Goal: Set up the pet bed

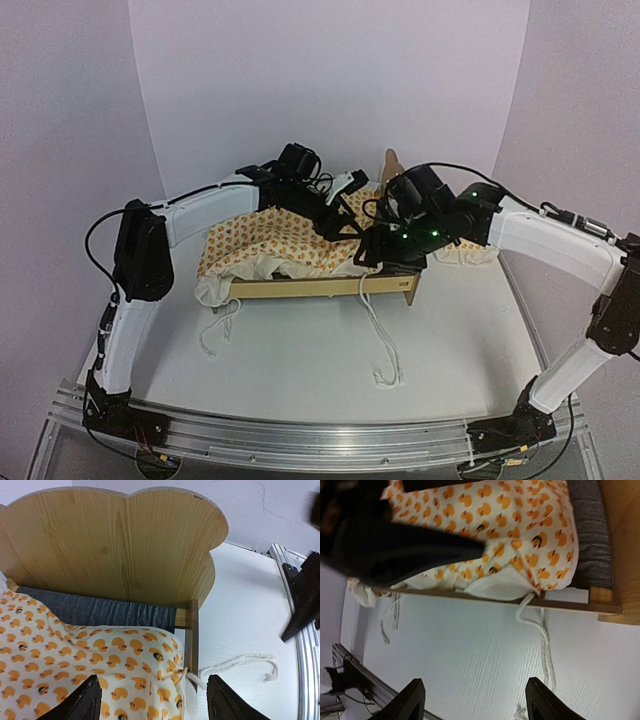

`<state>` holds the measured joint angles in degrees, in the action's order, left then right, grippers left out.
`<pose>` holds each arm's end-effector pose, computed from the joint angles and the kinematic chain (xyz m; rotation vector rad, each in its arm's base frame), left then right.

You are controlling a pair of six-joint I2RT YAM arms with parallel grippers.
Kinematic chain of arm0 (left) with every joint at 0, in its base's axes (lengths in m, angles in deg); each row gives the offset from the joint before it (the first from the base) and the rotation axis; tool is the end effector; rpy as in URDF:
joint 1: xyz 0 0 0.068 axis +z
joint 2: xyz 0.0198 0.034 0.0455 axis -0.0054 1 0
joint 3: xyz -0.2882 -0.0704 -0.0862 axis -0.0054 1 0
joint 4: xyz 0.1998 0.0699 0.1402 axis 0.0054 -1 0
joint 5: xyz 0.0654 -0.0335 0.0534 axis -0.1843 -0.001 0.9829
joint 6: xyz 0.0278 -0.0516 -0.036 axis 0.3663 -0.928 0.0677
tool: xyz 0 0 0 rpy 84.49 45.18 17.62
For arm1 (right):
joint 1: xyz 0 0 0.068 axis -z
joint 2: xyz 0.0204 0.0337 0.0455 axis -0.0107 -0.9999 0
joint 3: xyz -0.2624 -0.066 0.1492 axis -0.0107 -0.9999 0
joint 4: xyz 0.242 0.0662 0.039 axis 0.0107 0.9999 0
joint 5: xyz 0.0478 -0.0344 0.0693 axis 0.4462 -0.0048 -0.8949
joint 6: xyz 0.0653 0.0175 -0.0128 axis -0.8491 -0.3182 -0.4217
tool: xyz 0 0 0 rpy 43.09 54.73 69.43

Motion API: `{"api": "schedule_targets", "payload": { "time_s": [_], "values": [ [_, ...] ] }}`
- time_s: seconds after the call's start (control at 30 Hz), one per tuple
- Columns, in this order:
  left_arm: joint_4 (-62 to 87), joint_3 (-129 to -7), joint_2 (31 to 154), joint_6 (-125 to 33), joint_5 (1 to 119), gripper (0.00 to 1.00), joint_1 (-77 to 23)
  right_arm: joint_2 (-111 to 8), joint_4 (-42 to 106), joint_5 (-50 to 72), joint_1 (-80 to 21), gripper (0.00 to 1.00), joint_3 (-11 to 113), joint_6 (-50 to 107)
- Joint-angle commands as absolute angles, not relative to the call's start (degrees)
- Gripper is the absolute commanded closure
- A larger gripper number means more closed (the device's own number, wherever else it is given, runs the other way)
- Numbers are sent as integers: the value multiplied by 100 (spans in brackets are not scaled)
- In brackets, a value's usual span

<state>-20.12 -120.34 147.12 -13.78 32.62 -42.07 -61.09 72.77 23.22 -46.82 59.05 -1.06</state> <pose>0.3911 -0.3928 0.3071 1.4363 1.6708 -0.8895 0.2470 0.2519 0.3484 -0.1852 2.4851 0.5571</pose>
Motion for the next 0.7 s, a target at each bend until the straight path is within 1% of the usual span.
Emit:
{"api": "schedule_targets", "payload": {
  "time_s": [0.0, 0.07, 0.13, 0.2, 0.3, 0.37, 0.47, 0.57, 0.6, 0.63, 0.67],
  "values": [
    [-3751, -12453, 13692, -383, 3664, 27, -3788, -6937, 7463, 3346, -4225, 30, 6199, -758],
    [-4276, -12099, 13308, 7, 4066, 26, -3606, -7292, 7337, 3369, -4131, 25, 6561, -638],
    [-4654, -11498, 12906, 246, 4349, 25, -3368, -7703, 7258, 3161, -4057, 21, 6919, -498],
    [-4893, -10898, 12507, 407, 4572, 24, -3088, -7964, 7133, 2948, -3976, 19, 7051, -457],
    [-4924, -9636, 11922, 651, 5098, 20, -2813, -8072, 6571, 2654, -3770, 20, 6779, -536],
    [-4643, -8771, 11646, 840, 5418, 19, -2775, -8154, 6105, 2470, -3647, 23, 6600, -477],
    [-3981, -7965, 11434, 1021, 5928, 19, -2750, -8465, 5908, 2124, -3512, 38, 6646, -372],
    [-3788, -7778, 11551, 1104, 6045, 20, -2736, -8610, 5893, 1740, -3501, 63, 6847, -235],
    [-3662, -7688, 11592, 1118, 6118, 21, -2732, -8582, 5895, 1669, -3499, 75, 6877, -200],
    [-3527, -7604, 11638, 1134, 6215, 23, -2727, -8520, 5903, 1683, -3504, 84, 6878, -163],
    [-3401, -7537, 11677, 1161, 6312, 28, -2728, -8413, 5933, 1765, -3503, 92, 6859, -132]
  ]
}}
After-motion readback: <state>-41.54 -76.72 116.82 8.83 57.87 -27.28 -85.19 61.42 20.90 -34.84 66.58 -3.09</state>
